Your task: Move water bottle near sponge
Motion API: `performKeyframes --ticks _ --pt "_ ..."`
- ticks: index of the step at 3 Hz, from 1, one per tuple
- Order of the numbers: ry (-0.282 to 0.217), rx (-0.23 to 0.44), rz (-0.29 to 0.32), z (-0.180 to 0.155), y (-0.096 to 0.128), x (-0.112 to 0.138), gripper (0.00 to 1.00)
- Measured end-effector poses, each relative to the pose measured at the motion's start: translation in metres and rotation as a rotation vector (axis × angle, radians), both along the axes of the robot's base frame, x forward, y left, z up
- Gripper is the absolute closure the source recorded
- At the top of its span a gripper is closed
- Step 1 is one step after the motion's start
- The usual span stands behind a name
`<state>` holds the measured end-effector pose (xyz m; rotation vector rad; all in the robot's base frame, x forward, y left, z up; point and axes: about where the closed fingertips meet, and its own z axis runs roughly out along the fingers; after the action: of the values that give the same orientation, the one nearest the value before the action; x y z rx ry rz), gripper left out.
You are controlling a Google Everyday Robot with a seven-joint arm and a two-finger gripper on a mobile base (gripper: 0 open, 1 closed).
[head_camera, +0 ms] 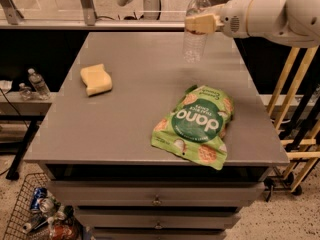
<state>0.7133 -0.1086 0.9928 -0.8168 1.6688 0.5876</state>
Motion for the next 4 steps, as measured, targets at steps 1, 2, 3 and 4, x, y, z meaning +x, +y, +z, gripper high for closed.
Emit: performKeyframes --ticks 1,2,3,4 --pt "-0.010 0.009 0.013 0.006 0.005 -0.001 1.00" --pt "0.014 -0.012 0.079 0.001 0.028 0.001 1.00" --pt "0.024 -0.002 0.233 0.006 0.083 -0.003 1.00" --pt "0.026 0.001 0.370 0.011 0.136 -0.009 1.00"
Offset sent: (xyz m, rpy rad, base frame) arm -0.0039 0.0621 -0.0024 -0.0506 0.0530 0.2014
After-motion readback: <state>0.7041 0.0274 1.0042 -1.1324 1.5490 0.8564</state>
